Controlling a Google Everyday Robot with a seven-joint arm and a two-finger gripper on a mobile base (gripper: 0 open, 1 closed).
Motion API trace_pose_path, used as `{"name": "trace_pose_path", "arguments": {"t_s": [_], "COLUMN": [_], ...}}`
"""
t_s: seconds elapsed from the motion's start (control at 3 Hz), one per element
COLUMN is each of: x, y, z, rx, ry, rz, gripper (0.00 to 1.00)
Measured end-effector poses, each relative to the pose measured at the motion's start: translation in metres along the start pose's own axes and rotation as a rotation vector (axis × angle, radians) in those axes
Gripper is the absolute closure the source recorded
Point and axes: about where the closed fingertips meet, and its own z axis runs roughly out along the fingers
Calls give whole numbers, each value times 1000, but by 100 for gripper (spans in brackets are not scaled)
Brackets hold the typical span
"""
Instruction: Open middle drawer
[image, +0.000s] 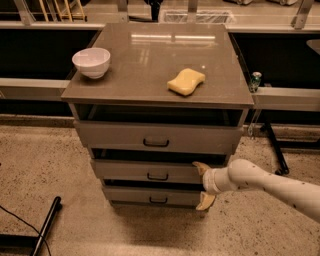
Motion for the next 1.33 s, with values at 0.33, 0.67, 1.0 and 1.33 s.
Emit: {"name": "trace_pose_path", "arguments": {"t_s": [0.33, 0.67, 1.0, 1.33], "x": [16, 28, 40, 43], "y": [-30, -49, -53, -47], "z": [7, 14, 18, 12], "rx": [35, 41, 26, 11], "ry": [38, 89, 136, 147], "rz": [4, 4, 12, 18], "gripper": [0, 16, 39, 35]}}
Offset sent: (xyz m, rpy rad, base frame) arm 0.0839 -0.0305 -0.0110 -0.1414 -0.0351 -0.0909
